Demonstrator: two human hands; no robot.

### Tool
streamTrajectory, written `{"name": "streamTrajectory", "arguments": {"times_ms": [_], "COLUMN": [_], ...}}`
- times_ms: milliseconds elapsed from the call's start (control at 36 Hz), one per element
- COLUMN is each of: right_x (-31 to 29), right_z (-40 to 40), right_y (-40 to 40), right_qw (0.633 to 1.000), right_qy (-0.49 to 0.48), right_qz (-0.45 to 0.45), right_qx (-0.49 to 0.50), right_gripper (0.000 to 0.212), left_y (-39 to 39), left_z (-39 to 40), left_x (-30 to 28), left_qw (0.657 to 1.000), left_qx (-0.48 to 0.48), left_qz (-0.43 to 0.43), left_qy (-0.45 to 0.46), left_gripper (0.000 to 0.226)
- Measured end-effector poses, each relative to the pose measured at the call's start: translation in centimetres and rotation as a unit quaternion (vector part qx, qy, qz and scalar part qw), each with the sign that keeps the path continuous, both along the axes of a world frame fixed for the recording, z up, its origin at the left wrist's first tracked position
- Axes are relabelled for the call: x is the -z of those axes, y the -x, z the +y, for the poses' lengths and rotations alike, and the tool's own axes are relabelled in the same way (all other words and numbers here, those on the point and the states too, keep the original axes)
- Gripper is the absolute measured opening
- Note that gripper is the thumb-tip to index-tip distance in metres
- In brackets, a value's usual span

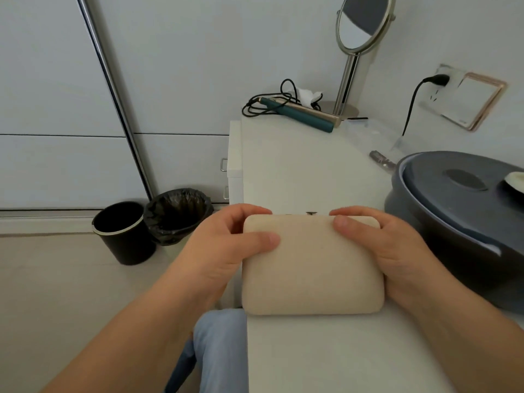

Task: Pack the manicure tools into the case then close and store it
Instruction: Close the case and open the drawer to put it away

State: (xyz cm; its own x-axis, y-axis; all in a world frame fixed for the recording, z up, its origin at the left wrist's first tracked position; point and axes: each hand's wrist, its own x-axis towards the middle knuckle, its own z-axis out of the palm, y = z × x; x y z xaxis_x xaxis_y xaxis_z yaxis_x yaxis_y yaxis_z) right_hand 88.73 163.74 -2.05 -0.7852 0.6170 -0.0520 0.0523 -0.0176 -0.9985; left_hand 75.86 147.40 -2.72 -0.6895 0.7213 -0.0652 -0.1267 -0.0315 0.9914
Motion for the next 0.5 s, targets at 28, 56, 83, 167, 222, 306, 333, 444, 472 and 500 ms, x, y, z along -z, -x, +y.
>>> {"name": "streamTrajectory", "arguments": {"times_ms": [28,56,83,167,222,306,333,444,472,500], "right_x": [-0.1,-0.1,-0.2,-0.5,-0.6,-0.9,-1.0,-2.0,-2.3,-2.6], "right_z": [-0.1,-0.2,-0.3,-0.7,-0.8,-0.7,-0.7,-0.7,-0.8,-0.9], "right_y": [-0.1,-0.1,-0.2,-0.4,-0.6,-0.9,-1.1,-1.7,-1.9,-2.0], "right_qw": [1.000,1.000,1.000,0.999,0.999,0.999,0.999,0.993,0.991,0.989], "right_qy": [0.001,0.002,0.001,-0.006,0.003,0.008,0.000,-0.070,-0.082,-0.091], "right_qz": [0.005,0.013,0.022,0.037,0.038,0.028,0.024,0.005,0.000,-0.003], "right_qx": [-0.001,0.002,0.005,0.004,-0.003,-0.026,-0.037,-0.095,-0.107,-0.117], "right_gripper": [0.035,0.026,0.022,0.020,0.019,0.029,0.037,0.049,0.047,0.044], "left_y": [-0.3,-0.6,-0.9,-1.8,-2.2,-2.5,-2.6,-3.0,-3.1,-3.2], "left_z": [-0.1,0.0,0.1,0.3,0.3,0.1,0.0,-0.7,-0.8,-1.0], "left_x": [-0.1,-0.4,-0.6,-1.3,-1.7,-1.8,-1.8,-2.3,-2.4,-2.6], "left_qw": [1.000,1.000,1.000,1.000,1.000,0.999,0.999,0.999,0.998,0.997], "left_qx": [0.001,0.003,0.004,-0.009,-0.024,-0.036,-0.037,-0.023,-0.016,-0.010], "left_qz": [-0.006,-0.010,-0.013,-0.013,-0.007,0.017,0.020,0.041,0.055,0.071], "left_qy": [-0.001,0.003,0.010,0.016,0.018,0.028,0.027,0.015,0.013,0.011], "left_gripper": [0.030,0.031,0.035,0.046,0.044,0.035,0.029,0.023,0.023,0.023]}}
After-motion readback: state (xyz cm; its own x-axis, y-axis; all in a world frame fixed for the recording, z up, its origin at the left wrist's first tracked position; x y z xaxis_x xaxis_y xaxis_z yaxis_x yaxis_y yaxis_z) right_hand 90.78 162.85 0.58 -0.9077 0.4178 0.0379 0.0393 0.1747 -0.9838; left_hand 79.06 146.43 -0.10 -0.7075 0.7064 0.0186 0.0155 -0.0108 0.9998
